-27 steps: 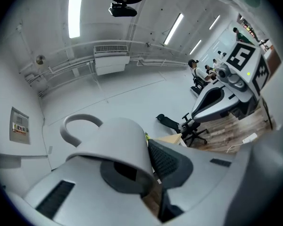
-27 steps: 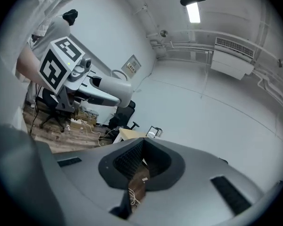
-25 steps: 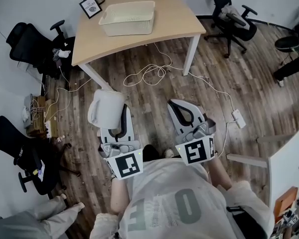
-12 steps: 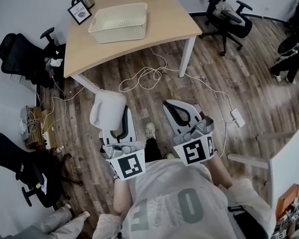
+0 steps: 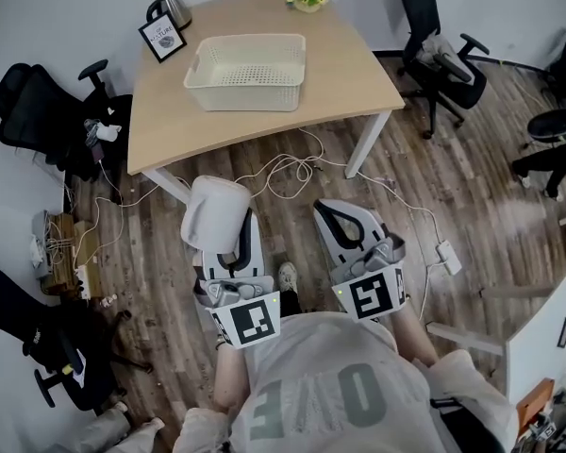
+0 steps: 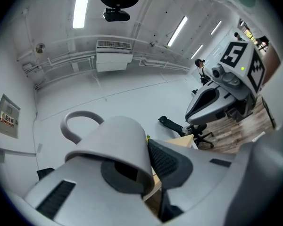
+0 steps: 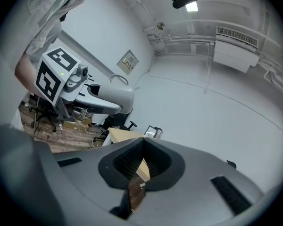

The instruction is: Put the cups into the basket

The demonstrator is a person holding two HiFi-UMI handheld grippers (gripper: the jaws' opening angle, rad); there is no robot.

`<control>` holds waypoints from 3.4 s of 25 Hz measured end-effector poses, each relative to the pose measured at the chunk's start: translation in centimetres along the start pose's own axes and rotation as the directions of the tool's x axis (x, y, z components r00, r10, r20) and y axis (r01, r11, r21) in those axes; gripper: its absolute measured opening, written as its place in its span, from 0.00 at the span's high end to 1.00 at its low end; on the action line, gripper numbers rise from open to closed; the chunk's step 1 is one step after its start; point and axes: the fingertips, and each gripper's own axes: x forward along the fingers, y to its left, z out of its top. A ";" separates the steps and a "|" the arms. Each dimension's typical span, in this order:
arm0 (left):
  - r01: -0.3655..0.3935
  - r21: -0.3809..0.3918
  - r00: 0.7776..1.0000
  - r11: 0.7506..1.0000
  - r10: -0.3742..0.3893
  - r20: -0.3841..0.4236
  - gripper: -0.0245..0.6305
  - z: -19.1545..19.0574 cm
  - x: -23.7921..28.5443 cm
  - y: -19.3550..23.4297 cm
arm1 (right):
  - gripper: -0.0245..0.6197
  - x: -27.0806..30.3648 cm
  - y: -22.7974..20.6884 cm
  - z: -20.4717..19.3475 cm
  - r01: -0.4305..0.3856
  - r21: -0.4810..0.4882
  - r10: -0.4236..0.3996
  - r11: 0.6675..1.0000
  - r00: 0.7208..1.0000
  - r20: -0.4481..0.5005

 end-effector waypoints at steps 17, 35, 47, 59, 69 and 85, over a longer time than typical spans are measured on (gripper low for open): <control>0.026 -0.016 1.000 1.000 -0.026 0.007 0.89 -7.5 9.7 9.3 | 0.97 15.6 -0.3 1.3 -0.063 -0.021 0.062 0.998 0.998 -0.010; -0.024 -0.006 0.998 1.000 0.024 -0.065 0.89 -10.0 26.2 13.1 | 0.97 29.1 -13.4 -3.8 -0.096 -0.022 0.097 0.995 0.995 0.032; -0.070 0.007 0.987 0.998 0.070 -0.146 0.89 -12.1 38.6 16.0 | 0.97 37.9 -21.0 -7.5 -0.150 0.007 0.149 0.989 0.987 0.062; 0.062 0.025 0.987 0.998 -0.057 -0.151 0.89 -13.1 46.3 17.0 | 0.97 42.7 -25.2 -9.0 -0.087 0.053 0.086 0.995 0.996 0.037; 0.424 0.040 0.830 0.905 -0.371 -0.415 0.89 -17.7 50.5 14.0 | 0.97 44.7 -27.6 -8.8 -0.008 0.110 0.005 0.994 1.000 0.025; 0.901 0.084 0.332 0.426 -0.552 -0.765 0.89 -29.1 49.5 4.3 | 0.97 43.8 -28.8 -11.3 0.098 0.185 -0.086 0.978 0.994 -0.075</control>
